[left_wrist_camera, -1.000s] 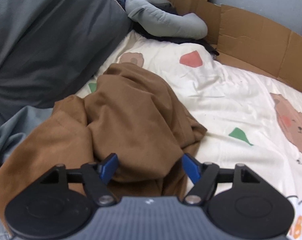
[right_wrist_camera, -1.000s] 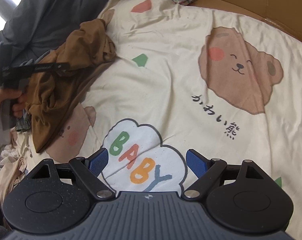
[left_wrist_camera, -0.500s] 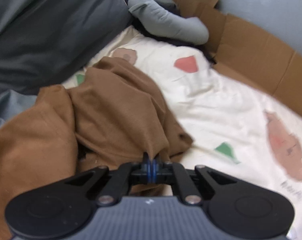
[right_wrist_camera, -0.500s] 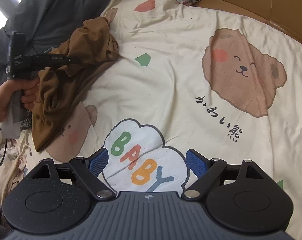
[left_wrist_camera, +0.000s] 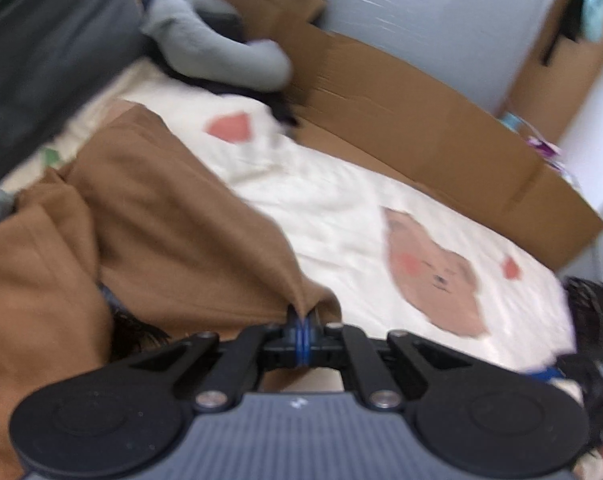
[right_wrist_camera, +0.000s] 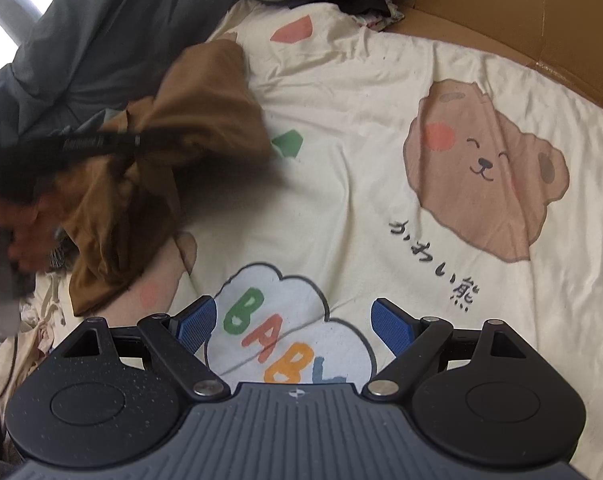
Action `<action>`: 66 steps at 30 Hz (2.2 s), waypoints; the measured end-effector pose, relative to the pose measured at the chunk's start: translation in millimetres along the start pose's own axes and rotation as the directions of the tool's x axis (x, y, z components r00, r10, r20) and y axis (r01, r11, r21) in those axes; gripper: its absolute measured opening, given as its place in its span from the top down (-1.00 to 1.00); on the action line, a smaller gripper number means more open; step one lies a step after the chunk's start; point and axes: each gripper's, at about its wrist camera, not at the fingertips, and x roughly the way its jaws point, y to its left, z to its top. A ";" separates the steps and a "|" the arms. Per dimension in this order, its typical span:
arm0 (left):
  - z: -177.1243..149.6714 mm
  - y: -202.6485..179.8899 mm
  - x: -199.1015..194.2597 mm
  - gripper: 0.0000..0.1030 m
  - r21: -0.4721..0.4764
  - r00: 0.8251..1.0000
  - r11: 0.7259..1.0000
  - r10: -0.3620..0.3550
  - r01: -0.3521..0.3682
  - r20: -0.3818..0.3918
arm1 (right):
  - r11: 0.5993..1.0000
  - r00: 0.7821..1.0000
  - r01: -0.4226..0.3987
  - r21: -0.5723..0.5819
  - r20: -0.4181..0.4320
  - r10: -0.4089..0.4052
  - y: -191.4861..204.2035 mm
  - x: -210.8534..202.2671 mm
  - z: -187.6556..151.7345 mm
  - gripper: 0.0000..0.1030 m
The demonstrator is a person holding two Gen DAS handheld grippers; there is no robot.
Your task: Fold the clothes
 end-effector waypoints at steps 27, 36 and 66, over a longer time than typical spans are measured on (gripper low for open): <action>-110.6 4.9 -56.0 0.99 -0.009 0.931 0.994 -0.105 0.109 -0.349 | 0.999 1.000 -0.001 0.046 0.000 0.001 -10.6 4.7 -3.1 -0.71; -126.1 38.1 -88.8 0.99 0.021 0.917 1.000 0.017 -0.010 -0.398 | 1.000 1.000 0.007 0.005 -0.005 -0.007 -6.3 5.4 -3.1 -0.71; -110.4 145.6 -145.1 0.98 0.046 0.793 0.858 0.493 -0.512 -0.358 | 0.971 0.990 -0.135 -0.197 -0.056 0.126 46.4 71.2 37.5 -0.71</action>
